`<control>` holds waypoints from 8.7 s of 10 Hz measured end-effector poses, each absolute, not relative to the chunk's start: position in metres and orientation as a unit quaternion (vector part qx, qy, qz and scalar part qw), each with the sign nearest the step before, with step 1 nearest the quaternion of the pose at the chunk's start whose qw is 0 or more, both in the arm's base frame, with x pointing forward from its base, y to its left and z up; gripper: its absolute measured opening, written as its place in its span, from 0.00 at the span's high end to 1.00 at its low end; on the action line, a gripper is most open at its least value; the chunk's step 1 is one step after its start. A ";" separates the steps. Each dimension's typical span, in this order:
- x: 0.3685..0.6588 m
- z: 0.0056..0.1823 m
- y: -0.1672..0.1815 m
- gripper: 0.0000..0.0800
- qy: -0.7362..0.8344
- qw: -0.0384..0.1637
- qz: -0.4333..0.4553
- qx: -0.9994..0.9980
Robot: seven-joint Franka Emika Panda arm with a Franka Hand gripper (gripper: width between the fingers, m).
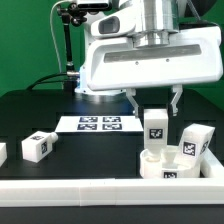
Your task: Assemble stool
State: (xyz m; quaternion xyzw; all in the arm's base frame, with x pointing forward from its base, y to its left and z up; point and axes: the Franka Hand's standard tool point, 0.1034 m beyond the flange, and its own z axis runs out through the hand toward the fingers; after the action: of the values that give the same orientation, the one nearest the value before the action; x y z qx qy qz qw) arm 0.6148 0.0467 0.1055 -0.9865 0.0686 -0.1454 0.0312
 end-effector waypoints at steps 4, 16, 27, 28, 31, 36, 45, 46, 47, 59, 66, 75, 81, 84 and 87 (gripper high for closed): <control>0.615 0.104 0.044 0.58 0.066 0.029 -0.146 -0.987; 0.613 0.098 0.049 0.58 0.057 0.021 -0.183 -0.981; 0.597 0.087 0.051 0.33 0.049 0.007 -0.240 -0.969; 0.597 0.090 0.051 0.22 0.050 0.010 -0.231 -0.972; 0.600 0.098 0.053 0.19 0.050 0.013 -0.229 -0.972; 0.605 0.101 0.049 0.19 0.053 0.017 -0.208 -0.976; 0.605 0.096 0.039 0.19 0.074 0.047 0.041 -0.995; 0.605 0.094 0.040 0.19 0.073 0.046 0.040 -0.995; 0.605 0.093 0.039 0.19 0.074 0.046 0.041 -0.995; 0.604 0.086 0.045 0.58 0.116 0.041 0.030 -0.992; 0.607 0.085 0.047 0.58 0.433 0.032 0.028 -0.900; 0.609 0.085 0.052 0.58 0.675 0.030 0.030 -0.736; 0.611 0.084 0.052 0.58 0.858 0.054 0.018 -0.511; 0.612 0.087 0.056 0.58 0.879 0.068 0.026 -0.471; 0.613 0.085 0.056 0.58 0.896 0.083 0.016 -0.436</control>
Offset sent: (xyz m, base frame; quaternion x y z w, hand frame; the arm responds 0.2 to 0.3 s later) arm 0.0008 -0.0018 -0.0034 0.0032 0.0043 -0.0156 0.9999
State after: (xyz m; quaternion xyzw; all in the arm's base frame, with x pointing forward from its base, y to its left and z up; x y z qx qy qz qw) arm 0.6129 0.0557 0.0851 -0.4363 0.8958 0.0156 0.0831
